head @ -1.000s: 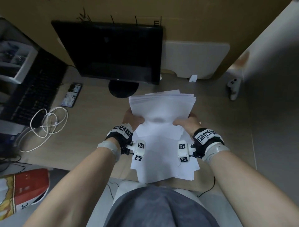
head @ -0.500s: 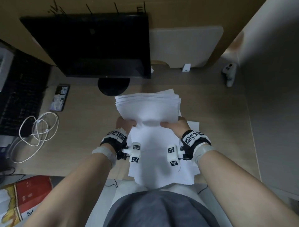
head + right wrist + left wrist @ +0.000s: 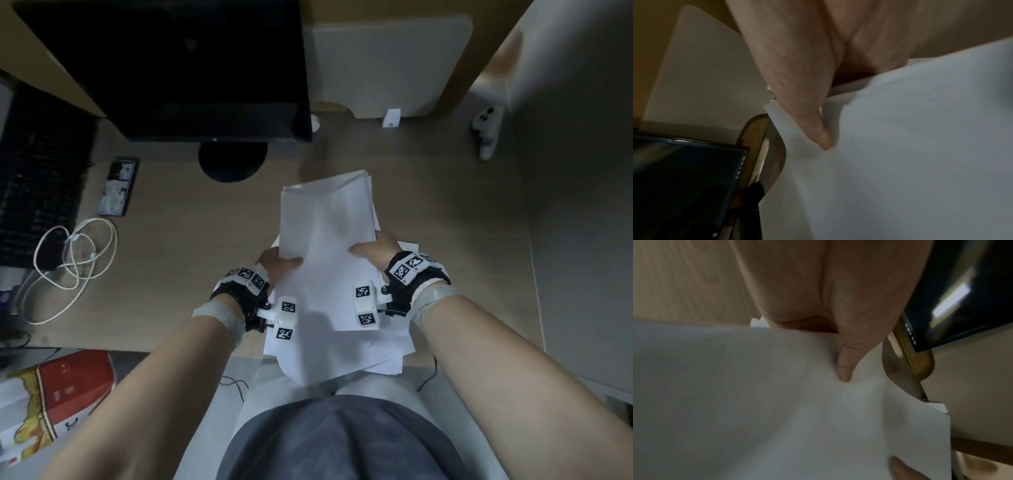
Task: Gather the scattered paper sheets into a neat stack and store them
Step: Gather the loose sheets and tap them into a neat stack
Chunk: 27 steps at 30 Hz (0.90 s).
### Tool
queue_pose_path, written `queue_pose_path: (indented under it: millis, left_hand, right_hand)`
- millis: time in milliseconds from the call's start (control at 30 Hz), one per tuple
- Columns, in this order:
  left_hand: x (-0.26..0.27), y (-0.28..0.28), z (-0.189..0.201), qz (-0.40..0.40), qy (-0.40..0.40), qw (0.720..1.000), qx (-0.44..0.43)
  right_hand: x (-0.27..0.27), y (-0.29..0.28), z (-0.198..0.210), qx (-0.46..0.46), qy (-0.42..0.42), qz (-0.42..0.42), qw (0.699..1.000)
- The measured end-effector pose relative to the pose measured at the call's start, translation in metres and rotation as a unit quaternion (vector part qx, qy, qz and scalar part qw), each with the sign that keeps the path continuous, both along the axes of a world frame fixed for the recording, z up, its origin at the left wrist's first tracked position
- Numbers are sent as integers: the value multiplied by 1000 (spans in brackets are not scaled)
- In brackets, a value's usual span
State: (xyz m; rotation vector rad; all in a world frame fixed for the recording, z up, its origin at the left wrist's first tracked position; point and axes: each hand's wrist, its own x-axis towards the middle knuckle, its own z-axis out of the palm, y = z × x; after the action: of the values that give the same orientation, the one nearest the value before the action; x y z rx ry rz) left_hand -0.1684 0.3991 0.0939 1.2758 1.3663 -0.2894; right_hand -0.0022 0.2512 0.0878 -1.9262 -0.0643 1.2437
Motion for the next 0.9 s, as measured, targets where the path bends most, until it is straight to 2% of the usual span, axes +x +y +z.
queue_pose_path:
  millis: [67, 200, 300, 433, 533, 633, 700, 800, 900]
  left_hand:
    - [-6, -9, -10, -29, 25, 999, 2]
    - [-32, -25, -43, -5, 56, 996, -67]
    - [-41, -32, -60, -65, 97, 992, -44]
    - [-25, -21, -70, -102, 78, 991, 39]
    - [10, 3, -65, -119, 39, 987, 98]
    - [44, 23, -53, -165, 3, 979, 122]
    - [48, 29, -46, -183, -2, 979, 93]
    - [37, 29, -38, -159, 5, 987, 10]
    - [15, 28, -34, -172, 19, 985, -25]
  right_hand:
    - [-5, -9, -9, -23, -5, 34, 999]
    - [-21, -22, -28, -64, -17, 70, 995]
    - [-33, -29, -46, -83, -23, 80, 993]
    - [-29, -22, -60, -82, -52, 19, 995]
    - [-18, -11, -61, -76, -45, -59, 994]
    - [-11, -7, -56, -83, -61, -87, 991]
    - [-13, -7, -49, -88, -80, -104, 987]
    - [-19, -7, -32, -71, -85, -126, 986]
    - [-32, -3, -19, -56, -80, -75, 992]
